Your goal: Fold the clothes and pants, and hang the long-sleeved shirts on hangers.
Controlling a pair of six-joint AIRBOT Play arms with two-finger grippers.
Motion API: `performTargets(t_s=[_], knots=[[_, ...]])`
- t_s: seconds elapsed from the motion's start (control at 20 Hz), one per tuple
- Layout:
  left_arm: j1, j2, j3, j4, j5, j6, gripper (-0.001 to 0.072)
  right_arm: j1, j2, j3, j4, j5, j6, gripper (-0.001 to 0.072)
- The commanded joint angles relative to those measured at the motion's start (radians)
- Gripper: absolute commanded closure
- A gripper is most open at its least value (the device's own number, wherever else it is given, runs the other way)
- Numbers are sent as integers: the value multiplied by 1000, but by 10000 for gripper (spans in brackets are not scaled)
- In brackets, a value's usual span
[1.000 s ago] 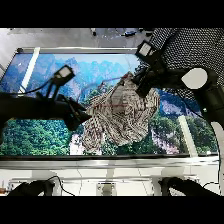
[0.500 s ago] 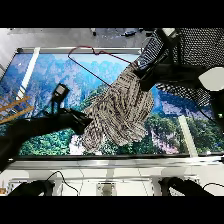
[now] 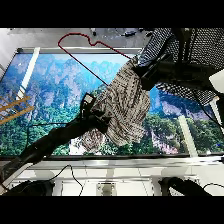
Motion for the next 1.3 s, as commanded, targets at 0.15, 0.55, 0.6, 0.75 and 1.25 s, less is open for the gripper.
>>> performTargets(t_s=[0.15, 0.55, 0.6, 0.75, 1.25], knots=[[-93, -18, 13, -4, -196, 8, 248, -1, 1, 0, 7, 0, 2, 672], [-157, -71, 19, -3, -385, -87, 249, -1, 2, 1, 9, 1, 3, 672], [-153, -83, 19, -3, -426, -124, 295, -1, 2, 0, 9, 2, 3, 672], [-142, -100, 19, 20, -483, -143, 610, -1, 2, 0, 8, 9, 2, 672], [212, 44, 19, 24, -58, -142, 678, -1, 1, 0, -309, 182, -177, 672]])
